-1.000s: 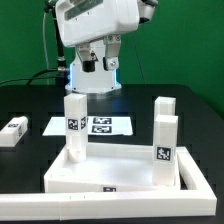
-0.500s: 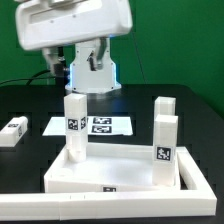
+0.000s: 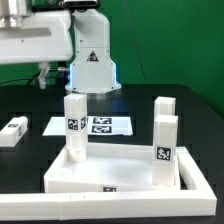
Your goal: Assemble desk
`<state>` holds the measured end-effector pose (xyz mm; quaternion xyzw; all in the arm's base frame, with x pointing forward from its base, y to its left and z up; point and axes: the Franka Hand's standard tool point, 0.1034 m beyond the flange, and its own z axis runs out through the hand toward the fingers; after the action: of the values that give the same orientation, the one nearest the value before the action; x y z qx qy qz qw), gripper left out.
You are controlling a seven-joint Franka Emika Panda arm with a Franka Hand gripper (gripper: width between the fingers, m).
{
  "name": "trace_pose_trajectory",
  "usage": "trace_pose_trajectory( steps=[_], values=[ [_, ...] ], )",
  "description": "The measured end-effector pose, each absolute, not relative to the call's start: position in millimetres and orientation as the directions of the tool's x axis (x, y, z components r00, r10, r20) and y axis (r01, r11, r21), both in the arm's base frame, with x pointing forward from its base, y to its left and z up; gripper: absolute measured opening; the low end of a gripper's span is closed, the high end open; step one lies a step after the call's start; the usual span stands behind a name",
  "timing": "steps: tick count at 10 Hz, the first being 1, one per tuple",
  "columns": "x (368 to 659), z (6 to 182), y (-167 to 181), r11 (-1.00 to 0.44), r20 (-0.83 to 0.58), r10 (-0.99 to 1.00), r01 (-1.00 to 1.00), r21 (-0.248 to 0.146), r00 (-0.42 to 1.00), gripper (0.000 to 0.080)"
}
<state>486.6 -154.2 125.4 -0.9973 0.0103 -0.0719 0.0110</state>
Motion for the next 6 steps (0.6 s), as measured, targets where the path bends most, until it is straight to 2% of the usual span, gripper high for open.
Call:
trace_pose_trajectory(
  steps=[1,2,5,6],
  values=[
    [484,115.9,-161,-0.999,0.129,0.048,0.048,0.004,0.990,0.0649],
    [482,106.5,-178,-0.995,0.127,0.095,0.089,0.052,0.987,0.0649],
    [481,104.2,-176,-0.996,0.100,0.082,0.078,0.042,0.992,0.0649],
    [478,100.7,-170,-0.998,0.038,0.069,0.069,0.017,0.997,0.0649]
  ],
)
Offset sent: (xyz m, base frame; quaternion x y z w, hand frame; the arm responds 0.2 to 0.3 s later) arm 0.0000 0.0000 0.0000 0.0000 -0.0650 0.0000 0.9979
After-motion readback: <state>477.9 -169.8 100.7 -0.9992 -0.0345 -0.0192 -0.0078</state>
